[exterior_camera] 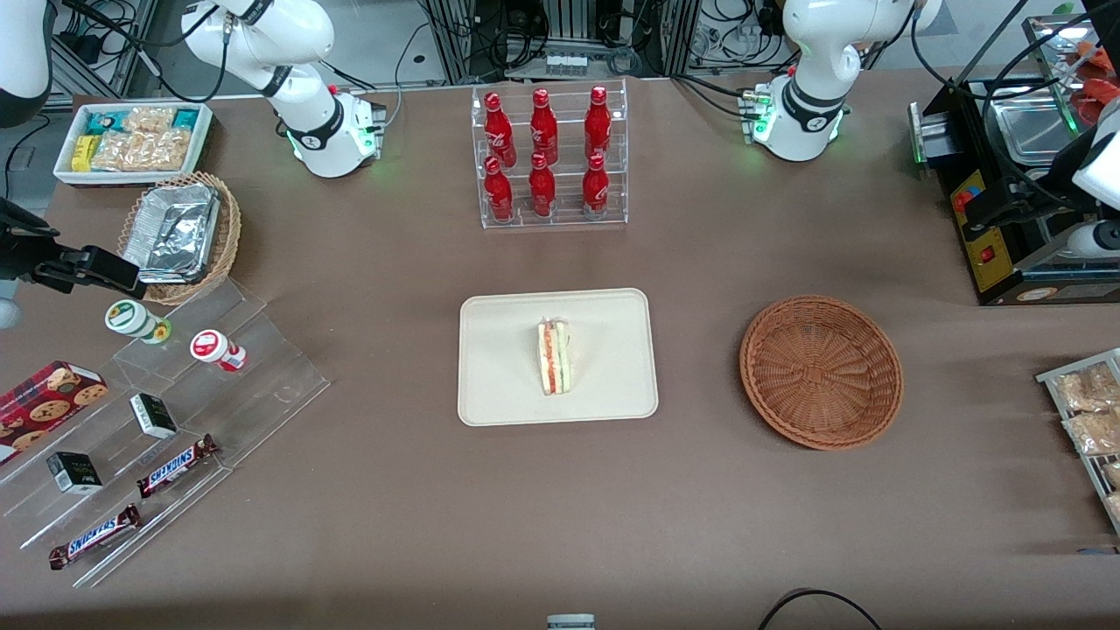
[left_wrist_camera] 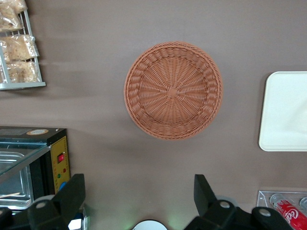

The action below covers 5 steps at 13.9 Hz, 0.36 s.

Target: Place sandwich from basket to tray

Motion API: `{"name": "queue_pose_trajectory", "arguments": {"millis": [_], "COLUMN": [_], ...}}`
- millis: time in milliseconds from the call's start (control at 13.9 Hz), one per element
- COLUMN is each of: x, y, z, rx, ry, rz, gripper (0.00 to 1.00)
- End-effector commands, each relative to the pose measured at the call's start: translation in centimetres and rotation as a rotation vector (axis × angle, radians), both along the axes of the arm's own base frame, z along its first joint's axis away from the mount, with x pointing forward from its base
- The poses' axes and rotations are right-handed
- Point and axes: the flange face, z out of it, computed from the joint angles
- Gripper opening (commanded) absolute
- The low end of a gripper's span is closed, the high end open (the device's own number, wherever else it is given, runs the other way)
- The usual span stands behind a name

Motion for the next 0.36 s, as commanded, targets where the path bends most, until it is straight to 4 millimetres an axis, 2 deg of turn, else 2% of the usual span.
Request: {"name": "queue_pose_trajectory", "arguments": {"millis": [0, 144, 288], "x": [0.57, 0.52, 0.42], "y": [-0.17, -0.98, -0.98], "z": [0.53, 0.52, 0.49], "rx": [-0.019, -0.017, -0.017], "ry": [-0.011, -0.009, -0.005], "rz": [-0.012, -0.021, -0.019], "gripper": [1.00, 1.00, 1.00]}}
